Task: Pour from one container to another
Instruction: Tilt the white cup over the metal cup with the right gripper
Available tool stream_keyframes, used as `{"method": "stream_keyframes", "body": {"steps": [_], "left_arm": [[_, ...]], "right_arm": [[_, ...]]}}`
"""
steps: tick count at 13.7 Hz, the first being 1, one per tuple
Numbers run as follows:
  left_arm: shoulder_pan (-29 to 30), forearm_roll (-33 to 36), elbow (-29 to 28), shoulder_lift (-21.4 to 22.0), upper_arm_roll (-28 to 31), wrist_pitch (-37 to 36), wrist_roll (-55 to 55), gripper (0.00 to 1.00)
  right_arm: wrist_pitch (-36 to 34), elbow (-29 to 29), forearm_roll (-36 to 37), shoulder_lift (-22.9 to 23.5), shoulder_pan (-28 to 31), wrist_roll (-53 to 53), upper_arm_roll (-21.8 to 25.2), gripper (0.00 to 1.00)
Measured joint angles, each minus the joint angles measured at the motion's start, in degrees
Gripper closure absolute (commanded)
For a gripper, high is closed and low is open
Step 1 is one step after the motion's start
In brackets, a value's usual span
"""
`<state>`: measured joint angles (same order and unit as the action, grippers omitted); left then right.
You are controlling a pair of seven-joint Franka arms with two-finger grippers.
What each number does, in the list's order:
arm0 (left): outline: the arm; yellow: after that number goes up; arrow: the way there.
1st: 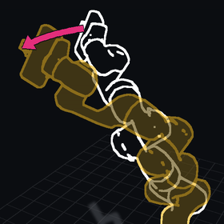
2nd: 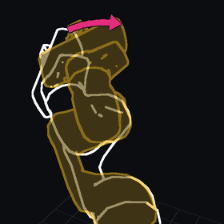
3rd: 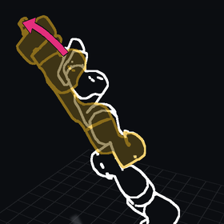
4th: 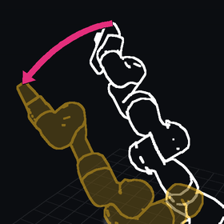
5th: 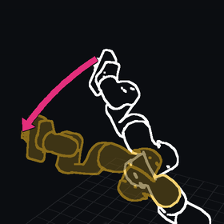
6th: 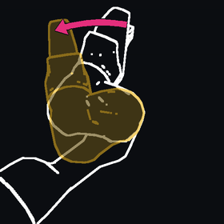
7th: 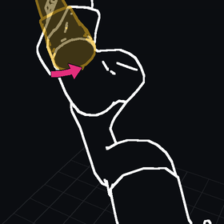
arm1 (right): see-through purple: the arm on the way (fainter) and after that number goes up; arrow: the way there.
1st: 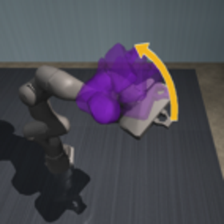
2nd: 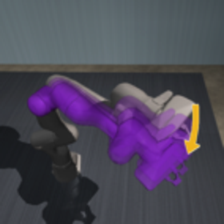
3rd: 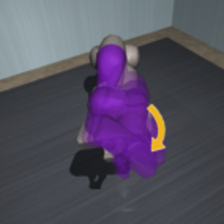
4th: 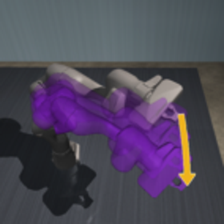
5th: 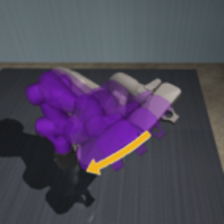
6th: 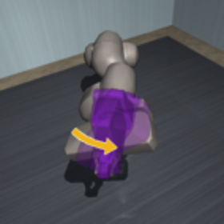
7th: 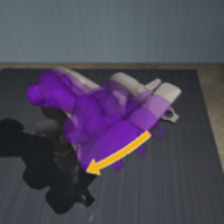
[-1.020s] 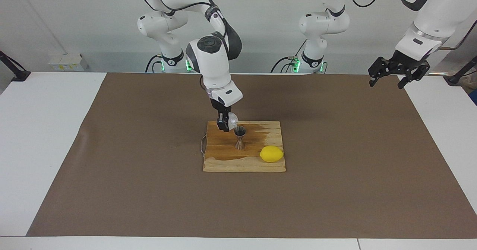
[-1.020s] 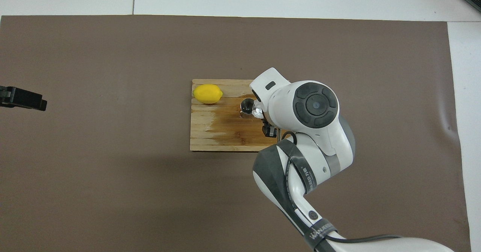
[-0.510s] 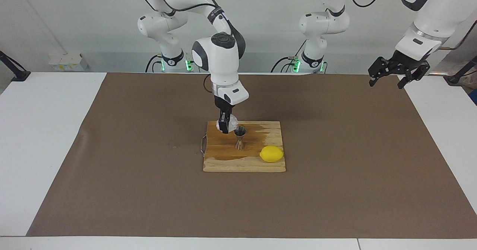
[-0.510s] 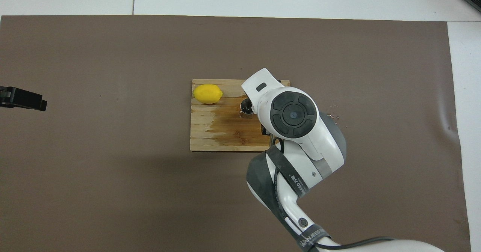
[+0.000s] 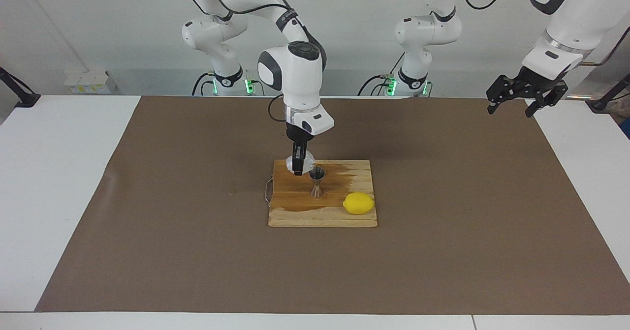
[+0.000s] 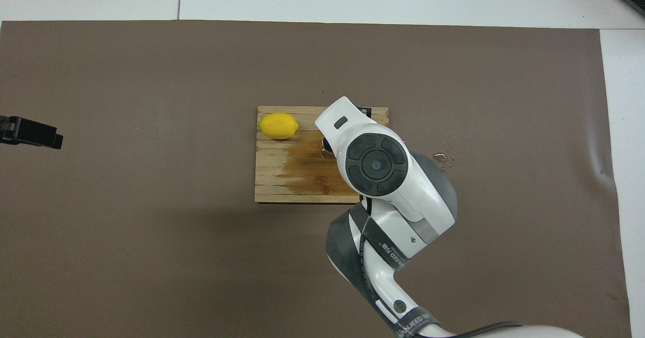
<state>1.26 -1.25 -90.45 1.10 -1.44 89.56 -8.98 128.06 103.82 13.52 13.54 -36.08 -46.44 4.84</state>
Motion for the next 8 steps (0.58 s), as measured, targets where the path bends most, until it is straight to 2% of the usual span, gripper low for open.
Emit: {"method": "stream_keyframes", "body": {"steps": [8], "left_arm": [[0.00,0.00,0.00,0.00,0.00,-0.03,0.00,0.00]], "right_arm": [[-0.36,0.00,1.10,0.00,-0.26,0.00,0.02,1.00]]}}
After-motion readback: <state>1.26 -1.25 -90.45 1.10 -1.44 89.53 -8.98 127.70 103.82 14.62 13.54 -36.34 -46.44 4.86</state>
